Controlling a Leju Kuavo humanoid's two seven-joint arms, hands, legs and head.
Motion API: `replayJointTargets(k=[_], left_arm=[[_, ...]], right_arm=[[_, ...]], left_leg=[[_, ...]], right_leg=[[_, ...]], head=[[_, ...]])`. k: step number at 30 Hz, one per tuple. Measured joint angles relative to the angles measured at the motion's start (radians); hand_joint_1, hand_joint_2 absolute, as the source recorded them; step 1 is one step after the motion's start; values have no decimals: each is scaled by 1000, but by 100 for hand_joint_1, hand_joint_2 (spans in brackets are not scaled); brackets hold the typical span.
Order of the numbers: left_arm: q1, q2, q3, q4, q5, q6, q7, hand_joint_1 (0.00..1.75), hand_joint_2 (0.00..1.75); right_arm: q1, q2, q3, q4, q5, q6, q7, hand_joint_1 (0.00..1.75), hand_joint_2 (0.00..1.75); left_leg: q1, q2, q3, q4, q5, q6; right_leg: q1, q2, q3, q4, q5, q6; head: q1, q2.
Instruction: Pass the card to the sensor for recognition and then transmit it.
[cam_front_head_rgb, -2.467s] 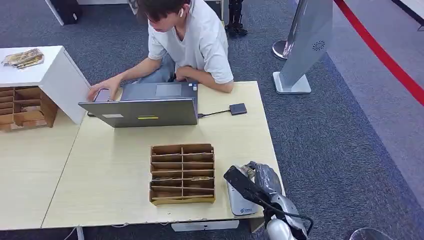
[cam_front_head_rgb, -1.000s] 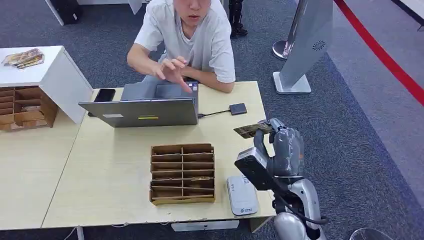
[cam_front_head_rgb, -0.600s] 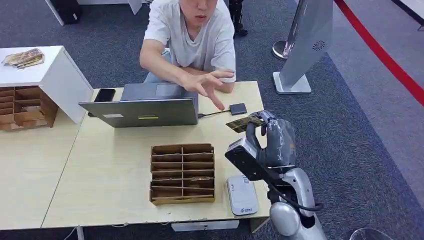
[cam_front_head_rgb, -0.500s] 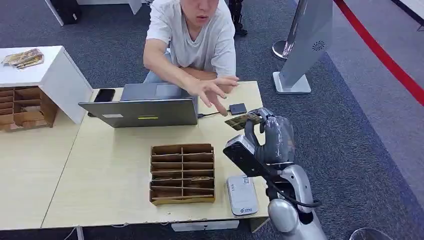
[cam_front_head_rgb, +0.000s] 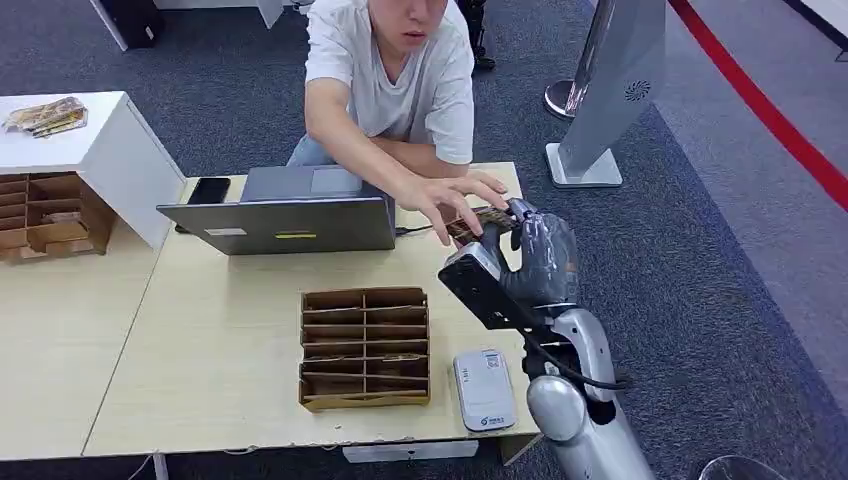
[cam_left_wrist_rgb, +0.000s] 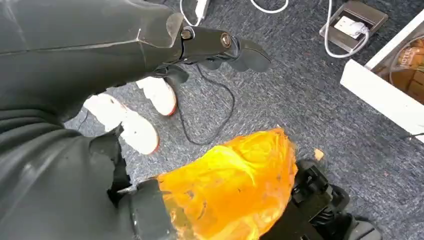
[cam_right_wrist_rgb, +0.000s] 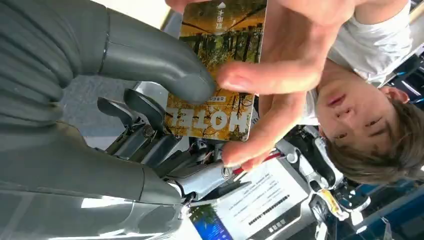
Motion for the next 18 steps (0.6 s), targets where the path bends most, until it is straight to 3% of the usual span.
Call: replayJointTargets(k=[1, 5, 6, 15, 16, 18], left_arm=[[-1, 0, 0, 0, 0, 0, 0, 0, 0], [-1, 0, 0, 0, 3, 1, -1, 0, 0], [-1, 0, 0, 0, 3, 1, -1, 0, 0], [-3, 0, 0, 5, 9, 3, -9, 0, 0], [-3, 0, 0, 8, 11, 5, -11, 0, 0], [-5, 0, 0, 14, 13, 6, -12, 0, 0]], right_arm=[[0, 1, 0, 1, -4, 0, -2, 61, 175], [0, 7, 1, 6, -11, -1, -3, 61, 175], [0, 7, 1, 6, -11, -1, -3, 0, 175], [2, 9, 5, 6, -8, -29, -21, 0, 175], [2, 9, 6, 6, -7, -35, -23, 0, 0], [4, 9, 7, 6, -6, -39, -30, 0, 0]], left_leg=[[0, 0, 0, 0, 0, 0], [0, 0, 0, 0, 0, 0], [0, 0, 0, 0, 0, 0], [0, 0, 0, 0, 0, 0], [0, 0, 0, 0, 0, 0], [0, 0, 0, 0, 0, 0]], right_leg=[[0, 0, 0, 0, 0, 0], [0, 0, 0, 0, 0, 0], [0, 0, 0, 0, 0, 0], [0, 0, 0, 0, 0, 0], [0, 0, 0, 0, 0, 0], [0, 0, 0, 0, 0, 0]], head=[[0, 0], [0, 0], [0, 0], [0, 0], [0, 0], [0, 0]])
